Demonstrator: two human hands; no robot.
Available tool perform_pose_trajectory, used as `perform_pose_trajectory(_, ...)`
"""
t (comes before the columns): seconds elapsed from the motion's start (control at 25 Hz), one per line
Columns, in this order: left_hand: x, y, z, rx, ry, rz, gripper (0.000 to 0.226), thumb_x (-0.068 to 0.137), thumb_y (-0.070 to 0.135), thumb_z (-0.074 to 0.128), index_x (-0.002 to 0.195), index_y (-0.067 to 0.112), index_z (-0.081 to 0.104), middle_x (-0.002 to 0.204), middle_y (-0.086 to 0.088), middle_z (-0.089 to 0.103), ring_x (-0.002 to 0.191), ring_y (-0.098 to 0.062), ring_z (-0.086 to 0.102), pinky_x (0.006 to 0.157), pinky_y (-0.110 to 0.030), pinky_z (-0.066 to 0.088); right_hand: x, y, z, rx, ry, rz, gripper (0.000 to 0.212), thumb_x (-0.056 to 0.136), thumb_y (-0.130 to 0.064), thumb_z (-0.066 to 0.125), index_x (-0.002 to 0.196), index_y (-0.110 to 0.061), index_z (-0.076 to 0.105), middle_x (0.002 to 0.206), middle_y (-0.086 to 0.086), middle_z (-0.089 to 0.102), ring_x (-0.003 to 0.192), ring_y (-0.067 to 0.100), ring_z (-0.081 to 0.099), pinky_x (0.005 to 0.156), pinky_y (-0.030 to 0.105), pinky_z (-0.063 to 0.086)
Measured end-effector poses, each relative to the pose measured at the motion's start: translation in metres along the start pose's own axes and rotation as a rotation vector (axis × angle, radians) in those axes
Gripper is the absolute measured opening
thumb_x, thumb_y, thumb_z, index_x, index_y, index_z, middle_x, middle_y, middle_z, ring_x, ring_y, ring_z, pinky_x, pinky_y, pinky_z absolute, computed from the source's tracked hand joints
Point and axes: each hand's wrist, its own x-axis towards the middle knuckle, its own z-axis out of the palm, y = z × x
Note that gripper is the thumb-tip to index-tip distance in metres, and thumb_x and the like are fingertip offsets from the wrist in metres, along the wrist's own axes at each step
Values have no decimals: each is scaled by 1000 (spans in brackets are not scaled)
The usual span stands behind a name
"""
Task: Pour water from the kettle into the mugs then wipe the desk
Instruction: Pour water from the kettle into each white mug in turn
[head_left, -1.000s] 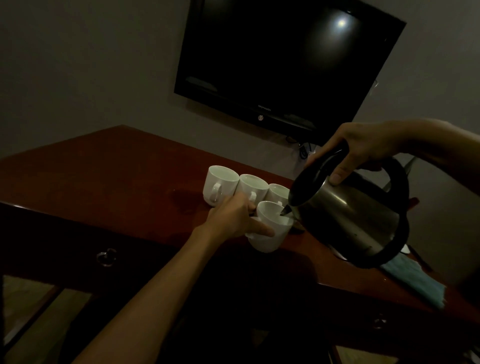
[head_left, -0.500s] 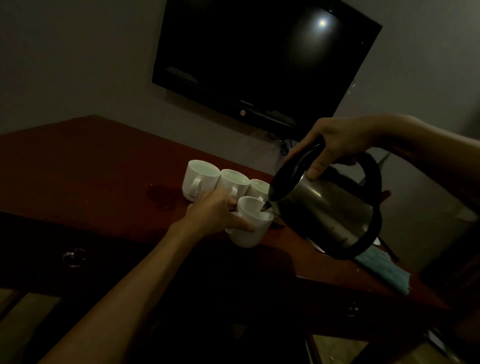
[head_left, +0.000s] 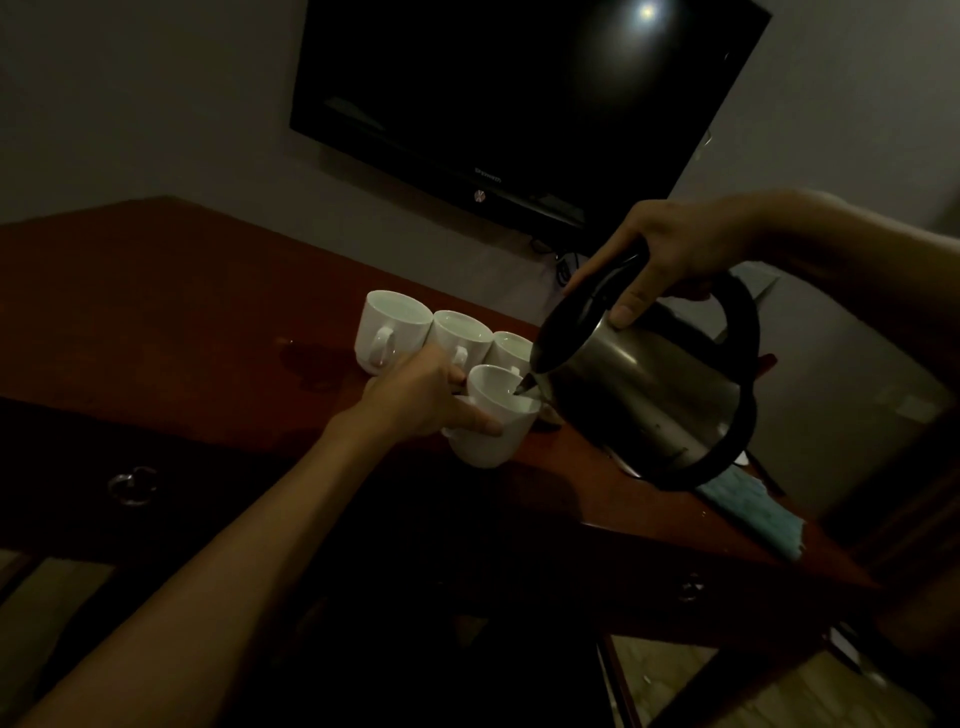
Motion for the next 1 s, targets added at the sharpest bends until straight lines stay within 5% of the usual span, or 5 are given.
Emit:
perform_pose_trajectory(0.12,-1,1,0,22,10,2,37,52,60,85,79,44,67,93,13,75,99,-9,66,90,-45,56,2,-1,-1,-5,-8,3,55,70,-29,78,123,-38,65,59,-1,61,41,11,44,37,22,39)
perform_pose_trajectory(0.44,1,0,2,38,18,-3,46,59,52,87,98,32,73,99,13,74,103,-10,64,92,-45,55,2,0,-2,7,-8,17,54,70,-30,78,122,-39,65,70,6,64,43,12,46,38,21,40)
perform_pose_trajectory(0.6,0,0,2,32,20,14,36,61,49,88,89,35,71,95,12,74,99,-9,65,91,-44,56,2,3,-2,9,-11,3,54,70,-32,79,121,-41,65,81,18,65,43,13,47,37,22,40)
perform_pose_trajectory(1.0,-3,4,0,38,12,29,29,62,45,88,78,42,64,87,22,68,102,-8,64,97,-42,51,2,2,-2,-13,-4,-1,56,71,-31,78,125,-38,64,71,4,65,44,12,47,38,22,41)
